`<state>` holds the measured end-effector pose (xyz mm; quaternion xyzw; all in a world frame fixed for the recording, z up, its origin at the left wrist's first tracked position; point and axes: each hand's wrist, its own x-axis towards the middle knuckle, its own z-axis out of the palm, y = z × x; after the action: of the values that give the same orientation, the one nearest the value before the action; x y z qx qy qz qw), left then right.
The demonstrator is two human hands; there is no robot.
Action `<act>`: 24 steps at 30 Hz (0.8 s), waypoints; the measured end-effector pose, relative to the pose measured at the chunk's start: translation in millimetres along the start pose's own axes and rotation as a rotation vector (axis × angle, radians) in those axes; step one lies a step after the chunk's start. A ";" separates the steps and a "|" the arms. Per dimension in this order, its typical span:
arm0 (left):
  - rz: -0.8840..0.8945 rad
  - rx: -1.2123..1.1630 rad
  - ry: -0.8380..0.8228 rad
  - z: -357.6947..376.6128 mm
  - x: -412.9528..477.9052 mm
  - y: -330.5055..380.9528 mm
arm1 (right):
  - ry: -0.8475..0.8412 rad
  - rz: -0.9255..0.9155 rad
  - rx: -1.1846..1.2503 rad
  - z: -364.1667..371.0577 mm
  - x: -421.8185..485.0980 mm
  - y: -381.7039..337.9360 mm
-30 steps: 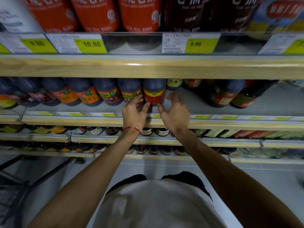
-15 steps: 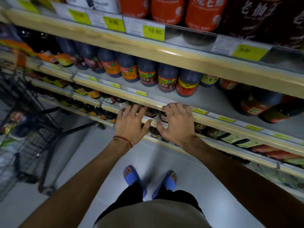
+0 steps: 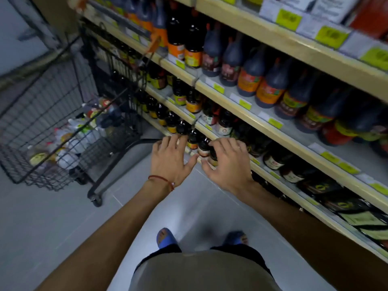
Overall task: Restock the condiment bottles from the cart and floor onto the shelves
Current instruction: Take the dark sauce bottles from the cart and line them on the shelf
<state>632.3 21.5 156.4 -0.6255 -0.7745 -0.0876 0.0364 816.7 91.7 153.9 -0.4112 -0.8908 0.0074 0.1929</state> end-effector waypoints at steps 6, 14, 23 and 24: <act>-0.121 0.059 -0.005 -33.2 -24.2 -120.7 | 0.007 0.011 0.076 28.4 52.0 -109.3; -0.329 0.078 0.022 -59.1 -52.4 -248.8 | -0.047 -0.140 0.146 57.9 117.9 -221.3; -0.570 0.085 0.031 -55.5 -45.0 -350.7 | -0.122 -0.276 0.240 120.8 221.5 -303.8; -0.585 0.083 0.028 -54.1 -38.1 -361.9 | -0.122 -0.282 0.260 129.9 235.6 -310.8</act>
<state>284.7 -98.1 170.5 -0.3724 -0.9242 -0.0712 0.0460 406.0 78.3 166.6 -0.2530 -0.9411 0.1204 0.1894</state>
